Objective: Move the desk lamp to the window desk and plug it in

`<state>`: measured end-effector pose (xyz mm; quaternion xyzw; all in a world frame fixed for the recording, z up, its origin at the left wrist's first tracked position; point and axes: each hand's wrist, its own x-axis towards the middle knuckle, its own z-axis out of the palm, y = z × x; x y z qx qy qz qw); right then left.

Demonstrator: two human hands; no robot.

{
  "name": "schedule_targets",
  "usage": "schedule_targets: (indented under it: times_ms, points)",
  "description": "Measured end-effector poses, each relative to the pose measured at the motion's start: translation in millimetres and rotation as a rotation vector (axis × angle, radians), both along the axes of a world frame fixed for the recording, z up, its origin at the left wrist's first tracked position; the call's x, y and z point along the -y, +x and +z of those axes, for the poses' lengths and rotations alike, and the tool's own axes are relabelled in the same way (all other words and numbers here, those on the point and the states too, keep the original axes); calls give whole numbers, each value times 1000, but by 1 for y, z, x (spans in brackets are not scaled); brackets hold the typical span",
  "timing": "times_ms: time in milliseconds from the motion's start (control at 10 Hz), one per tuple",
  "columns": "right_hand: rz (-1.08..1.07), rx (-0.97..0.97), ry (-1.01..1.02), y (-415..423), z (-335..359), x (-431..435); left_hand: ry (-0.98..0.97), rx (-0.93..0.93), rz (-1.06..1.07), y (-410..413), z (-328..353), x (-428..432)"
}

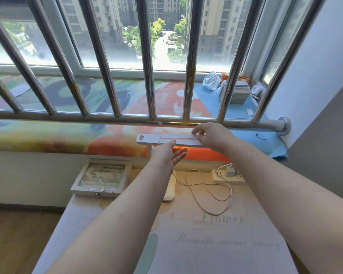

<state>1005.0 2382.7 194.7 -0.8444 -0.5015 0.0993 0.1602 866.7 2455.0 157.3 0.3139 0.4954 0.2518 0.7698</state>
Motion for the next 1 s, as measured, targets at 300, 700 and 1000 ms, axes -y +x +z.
schedule_targets:
  times_ms: [300,700,1000]
  points:
    - [-11,47,-12,2,-1,-12,16,59,-47,-12,-1,-3]
    - [-30,108,-38,3,1,-24,65,29,-105,-20,-2,-1]
    - [-60,43,29,2,5,-16,22,2,-63,-17,1,0]
